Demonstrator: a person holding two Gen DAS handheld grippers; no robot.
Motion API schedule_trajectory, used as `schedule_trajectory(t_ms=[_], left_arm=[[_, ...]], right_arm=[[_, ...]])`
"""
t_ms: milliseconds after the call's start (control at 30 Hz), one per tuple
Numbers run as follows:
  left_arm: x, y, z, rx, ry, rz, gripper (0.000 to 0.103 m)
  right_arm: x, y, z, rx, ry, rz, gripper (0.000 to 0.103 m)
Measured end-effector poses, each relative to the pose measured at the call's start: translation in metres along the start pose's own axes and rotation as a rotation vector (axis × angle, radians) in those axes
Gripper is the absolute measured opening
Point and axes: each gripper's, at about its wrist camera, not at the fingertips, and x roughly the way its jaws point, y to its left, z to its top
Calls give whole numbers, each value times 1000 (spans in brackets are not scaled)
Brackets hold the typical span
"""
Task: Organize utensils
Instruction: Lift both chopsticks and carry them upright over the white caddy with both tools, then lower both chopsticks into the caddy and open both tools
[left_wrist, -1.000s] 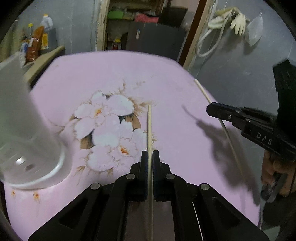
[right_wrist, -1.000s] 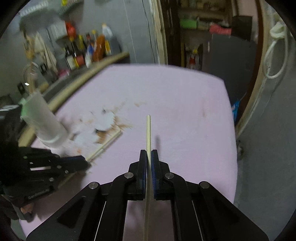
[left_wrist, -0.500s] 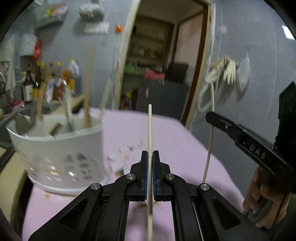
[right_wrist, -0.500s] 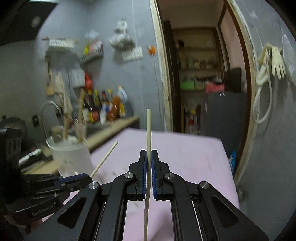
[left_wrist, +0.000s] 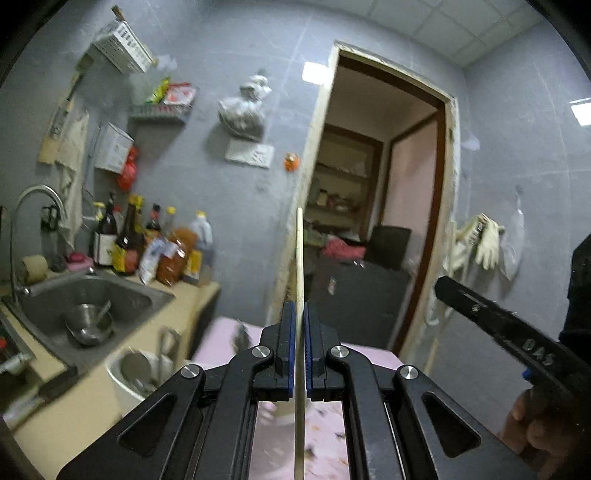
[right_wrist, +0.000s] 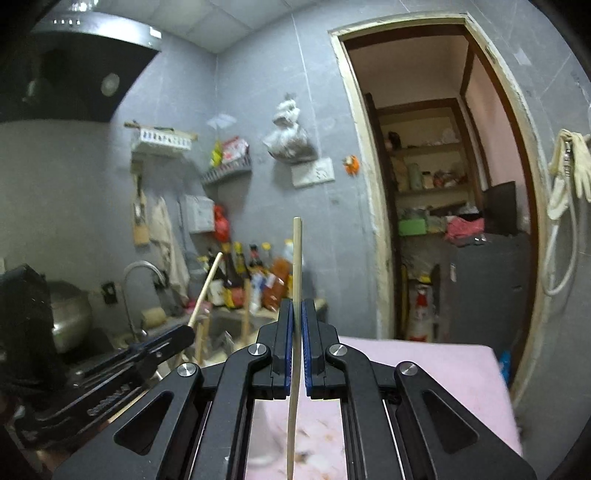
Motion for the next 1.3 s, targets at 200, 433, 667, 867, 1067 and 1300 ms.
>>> schedule_trajectory(t_ms=[200, 433, 667, 867, 1067, 1300], left_arm=[[18, 56, 20, -24, -25, 23, 2], [33, 101, 20, -61, -74, 53, 2], [43, 126, 10, -136, -95, 69, 2], [40, 122, -11, -137, -112, 106, 2], [35, 108, -25, -87, -110, 149, 2], [29, 96, -39, -32, -30, 199, 3]], right_arm=[[31, 25, 18, -7, -55, 46, 3], [60, 38, 10, -14, -85, 36, 3], [77, 34, -9, -3, -69, 38, 3], [86, 29, -31, 22, -43, 42, 3], [86, 33, -45, 15, -30, 12, 3], [84, 43, -55, -33, 4, 10, 3]])
